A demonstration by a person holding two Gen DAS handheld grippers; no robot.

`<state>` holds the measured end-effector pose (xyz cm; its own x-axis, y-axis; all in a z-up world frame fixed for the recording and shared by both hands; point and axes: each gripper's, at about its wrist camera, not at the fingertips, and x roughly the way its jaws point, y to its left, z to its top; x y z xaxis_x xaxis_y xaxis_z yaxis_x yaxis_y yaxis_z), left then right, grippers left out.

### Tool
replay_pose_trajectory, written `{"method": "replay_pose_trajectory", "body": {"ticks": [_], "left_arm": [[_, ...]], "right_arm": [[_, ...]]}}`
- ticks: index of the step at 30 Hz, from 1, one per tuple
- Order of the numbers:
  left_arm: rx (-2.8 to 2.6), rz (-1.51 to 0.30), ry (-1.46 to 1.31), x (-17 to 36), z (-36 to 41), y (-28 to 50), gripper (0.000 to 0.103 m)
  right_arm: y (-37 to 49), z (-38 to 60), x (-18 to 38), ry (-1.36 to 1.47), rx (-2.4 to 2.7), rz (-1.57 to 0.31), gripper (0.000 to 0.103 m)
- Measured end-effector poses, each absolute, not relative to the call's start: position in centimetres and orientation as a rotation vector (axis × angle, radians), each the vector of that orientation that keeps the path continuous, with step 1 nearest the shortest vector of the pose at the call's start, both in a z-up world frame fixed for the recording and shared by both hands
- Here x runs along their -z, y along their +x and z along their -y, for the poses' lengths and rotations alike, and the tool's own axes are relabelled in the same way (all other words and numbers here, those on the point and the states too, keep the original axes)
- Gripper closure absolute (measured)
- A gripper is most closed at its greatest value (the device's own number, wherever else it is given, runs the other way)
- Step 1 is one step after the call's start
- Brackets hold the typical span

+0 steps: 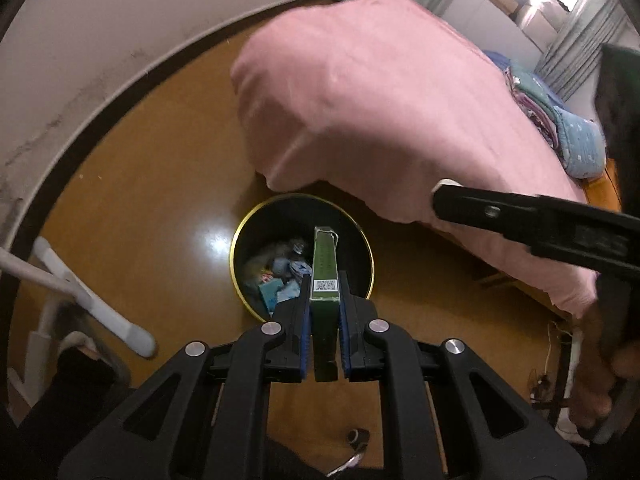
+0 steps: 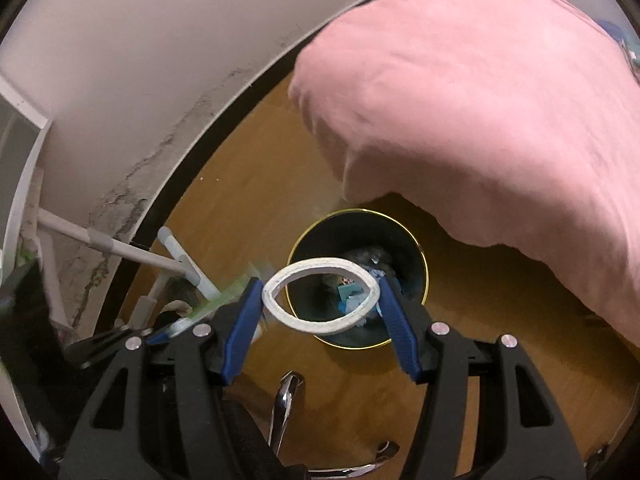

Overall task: Collect trash
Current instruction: 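Carry the green box and white ring over the bin and open both tools, then grasp the floral face mask with the right tool while the left grasps the red lid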

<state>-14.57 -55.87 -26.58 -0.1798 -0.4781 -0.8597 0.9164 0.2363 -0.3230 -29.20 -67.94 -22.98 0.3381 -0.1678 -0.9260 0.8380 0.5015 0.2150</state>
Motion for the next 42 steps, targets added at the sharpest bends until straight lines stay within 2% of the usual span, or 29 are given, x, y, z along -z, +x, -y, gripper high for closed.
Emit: {"method": "replay_pose_trajectory", "body": {"ticks": [7,8,9,11,12,30,31,33,42], "left_arm": [[1.339,-1.2,0.513,29.6,60.2,-15.0,0.09],[1.337,-1.194,0.513,29.7,60.5,-15.1,0.085],[1.334,-1.191,0.512,29.8,60.7,-15.4,0.068],[1.321,-1.175,0.501,29.5,60.7,-15.6,0.043],[1.316,-1.161,0.496,29.3,60.6,-15.6,0.039],[1.248,-1.034,0.49,22.4,55.3,-13.9,0.033],[1.249,-1.029,0.491,22.0,55.1,-14.0,0.032],[1.254,-1.011,0.493,21.2,54.8,-14.2,0.028],[1.25,-0.927,0.499,17.2,52.4,-15.4,0.016]], "right_arm": [[-30.1,69.2,24.9,0.855,0.769,-1.035,0.044],[-30.3,69.4,25.1,0.861,0.766,-1.036,0.044],[-30.4,69.6,25.4,0.874,0.76,-1.036,0.044],[-30.1,69.9,25.8,0.884,0.758,-1.039,0.044],[-30.1,70.1,26.0,0.887,0.759,-1.041,0.044],[-27.1,71.0,28.4,0.891,0.738,-1.084,0.044],[-27.0,70.9,28.6,0.891,0.739,-1.091,0.042],[-26.8,70.7,28.9,0.893,0.736,-1.103,0.02],[-26.2,68.5,25.8,0.807,0.727,-1.054,0.015]]}}
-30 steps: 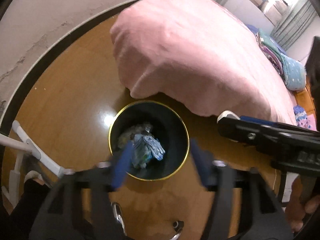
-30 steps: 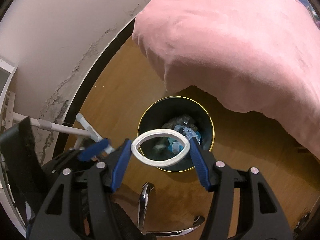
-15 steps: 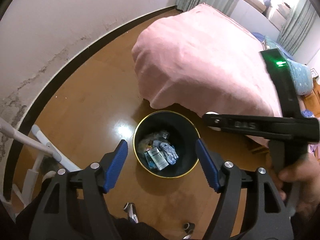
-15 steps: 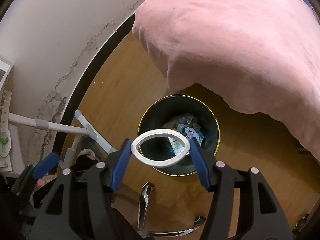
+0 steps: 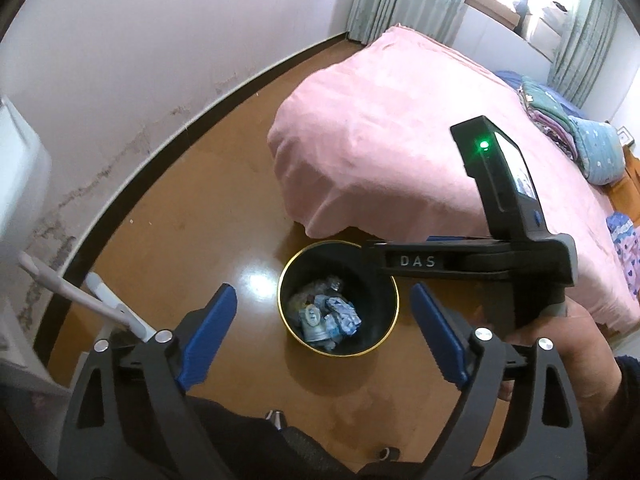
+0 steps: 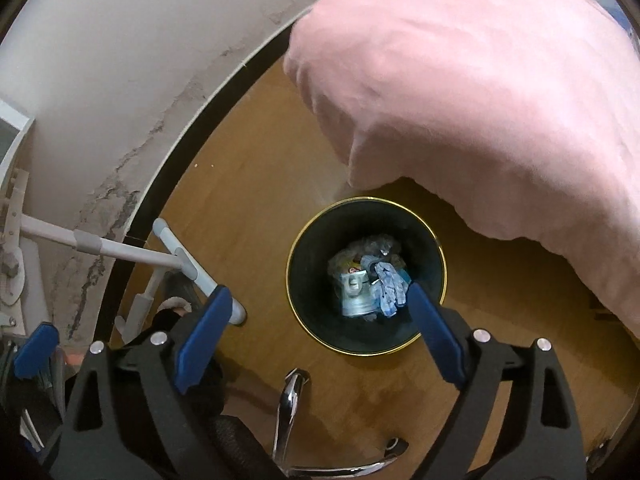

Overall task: Collect trash
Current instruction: 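Grasp the floral face mask with the right tool while the left grasps the red lid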

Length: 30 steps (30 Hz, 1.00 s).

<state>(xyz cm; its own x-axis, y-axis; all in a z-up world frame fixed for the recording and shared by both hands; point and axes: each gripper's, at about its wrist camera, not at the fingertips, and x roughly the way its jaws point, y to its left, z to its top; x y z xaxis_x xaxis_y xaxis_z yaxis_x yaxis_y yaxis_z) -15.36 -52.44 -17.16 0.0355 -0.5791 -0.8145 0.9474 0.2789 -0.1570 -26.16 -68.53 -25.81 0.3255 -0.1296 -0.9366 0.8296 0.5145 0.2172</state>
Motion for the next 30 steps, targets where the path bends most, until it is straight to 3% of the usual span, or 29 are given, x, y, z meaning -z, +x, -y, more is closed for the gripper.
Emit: {"method": "replay_pose_trajectory", "body": {"ticks": [7,15,22,30], "left_arm": [[1.226,-0.865,0.498,13.3,48.9,-15.2,0.012],[1.135,-0.828,0.481,8.3,42.2,-12.5,0.012],[0.947,-0.789,0.41,3.0,29.4,-4.1,0.01],[0.56,-0.808,0.308,2.2,13.3,7.1,0.01]], "right_arm": [[-25.2,66.1,21.7,0.699,0.73,-1.014,0.013],[-22.1,59.2,12.8,0.503,0.649,-0.878,0.01],[-15.5,49.5,6.3,0.355,0.386,-0.788,0.008],[-2.6,37.6,4.2,0.232,-0.017,-0.852,0.007]]}}
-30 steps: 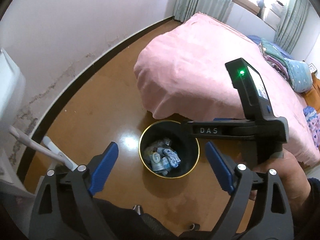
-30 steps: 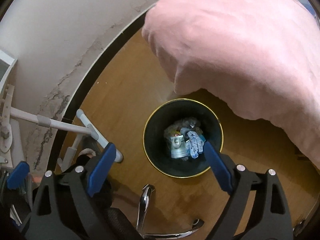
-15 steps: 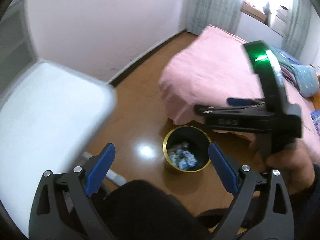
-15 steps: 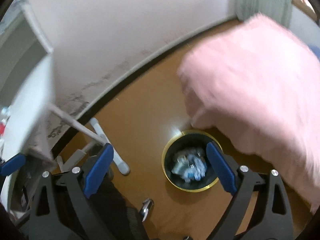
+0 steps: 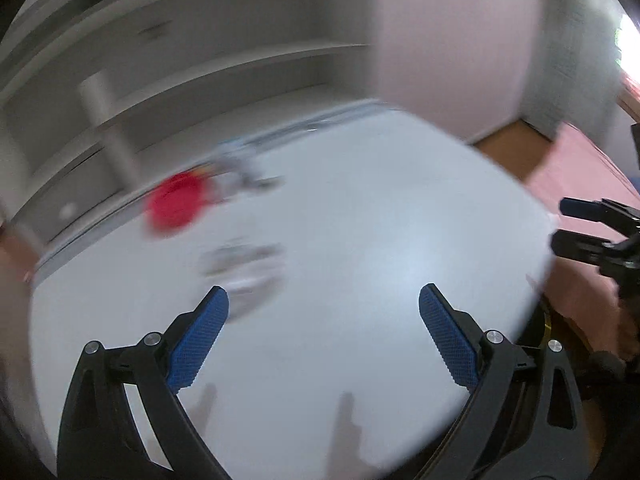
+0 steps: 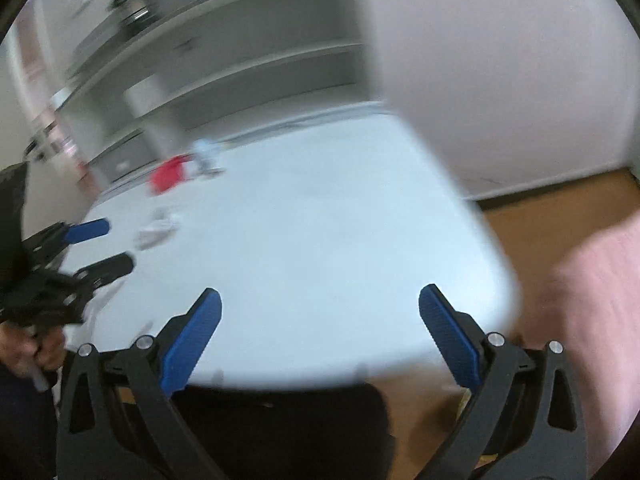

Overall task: Collect trash
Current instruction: 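Grasp the floral face mask with the right tool while the left grasps the red lid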

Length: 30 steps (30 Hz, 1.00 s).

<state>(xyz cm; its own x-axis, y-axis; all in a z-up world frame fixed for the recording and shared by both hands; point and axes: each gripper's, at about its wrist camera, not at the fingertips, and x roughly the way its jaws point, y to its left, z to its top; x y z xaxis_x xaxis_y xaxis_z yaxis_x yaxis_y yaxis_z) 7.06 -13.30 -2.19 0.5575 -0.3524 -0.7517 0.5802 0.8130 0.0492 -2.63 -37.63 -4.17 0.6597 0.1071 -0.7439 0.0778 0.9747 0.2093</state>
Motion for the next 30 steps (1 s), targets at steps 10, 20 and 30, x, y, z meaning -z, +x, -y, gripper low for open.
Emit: {"method": "replay_pose_trajectory", "body": {"ticks": [10,20,30], "left_arm": [[0.328,-0.881,0.149,4.0,0.7,10.9,0.01],[0.315,-0.888,0.068,3.7,0.5,16.7,0.01],[0.257,-0.948,0.104,6.6,7.1,28.5,0.018]], "right_arm": [[13.0,23.3,7.1,0.164,-0.303,-1.048,0.007],[16.7,19.4,10.2,0.034,-0.284,-1.095,0.059],[13.3,23.7,8.3,0.077,-0.3,-1.044,0.066]]}}
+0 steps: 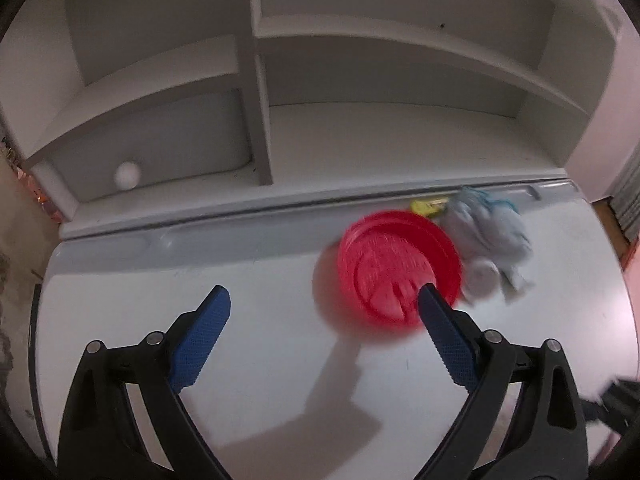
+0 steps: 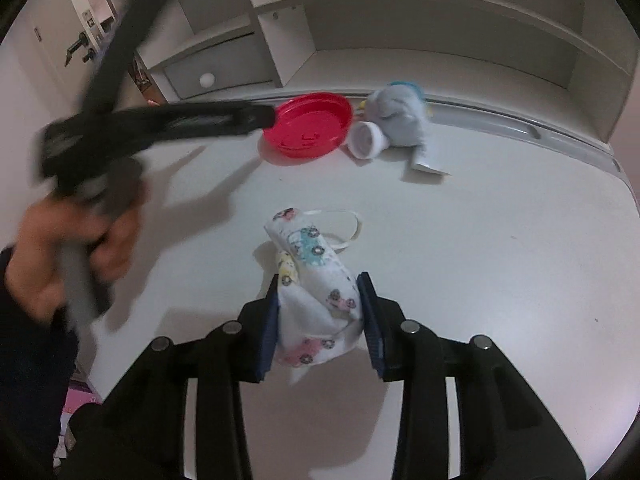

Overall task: Collect trash
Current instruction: 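Grasp the floral face mask with the right tool while the left grasps the red lid, then carry the floral mask and red lid over the bin and open both tools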

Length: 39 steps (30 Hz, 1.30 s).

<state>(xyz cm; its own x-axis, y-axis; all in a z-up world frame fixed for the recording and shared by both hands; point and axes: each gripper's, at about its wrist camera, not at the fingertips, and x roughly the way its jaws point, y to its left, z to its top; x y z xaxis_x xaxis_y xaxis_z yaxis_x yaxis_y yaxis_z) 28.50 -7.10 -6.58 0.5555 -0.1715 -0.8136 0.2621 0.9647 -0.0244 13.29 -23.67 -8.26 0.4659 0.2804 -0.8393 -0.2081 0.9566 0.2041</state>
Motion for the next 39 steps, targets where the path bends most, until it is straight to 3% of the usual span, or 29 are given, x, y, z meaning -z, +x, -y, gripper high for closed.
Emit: {"method": "replay_pose_trajectory", "body": {"ticks": [4,6,8,18,25,34,39], "left_arm": [[0.263,-1.003,0.121,7.9,8.2,30.1,0.047],[0.263,-1.026,0.115,8.3,8.5,30.4,0.076],[0.26,-1.024,0.121,8.1,8.7,30.1,0.099],[0.241,-0.983,0.074,3.6,7.0,23.4,0.1],[0.404,-0.947,0.146,0.9,11.3,12.9,0.1],[0.818,-0.832,0.225,-0.3,26.9,-3.1,0.1],[1.021,-0.835,0.265,1.9,34.6,-10.3,0.1]], "right_arm": [[12.1,25.6,8.1,0.096,-0.283,-1.033,0.066],[11.7,26.2,8.0,0.107,-0.273,-1.028,0.066],[10.7,27.1,7.9,0.118,-0.26,-1.022,0.066],[3.6,34.5,6.0,0.225,-0.128,-0.959,0.066],[-4.5,41.9,5.5,0.326,0.038,-0.906,0.066],[-17.6,53.1,7.3,0.473,0.319,-0.844,0.066],[-23.9,58.1,11.1,0.581,0.462,-0.86,0.066]]}}
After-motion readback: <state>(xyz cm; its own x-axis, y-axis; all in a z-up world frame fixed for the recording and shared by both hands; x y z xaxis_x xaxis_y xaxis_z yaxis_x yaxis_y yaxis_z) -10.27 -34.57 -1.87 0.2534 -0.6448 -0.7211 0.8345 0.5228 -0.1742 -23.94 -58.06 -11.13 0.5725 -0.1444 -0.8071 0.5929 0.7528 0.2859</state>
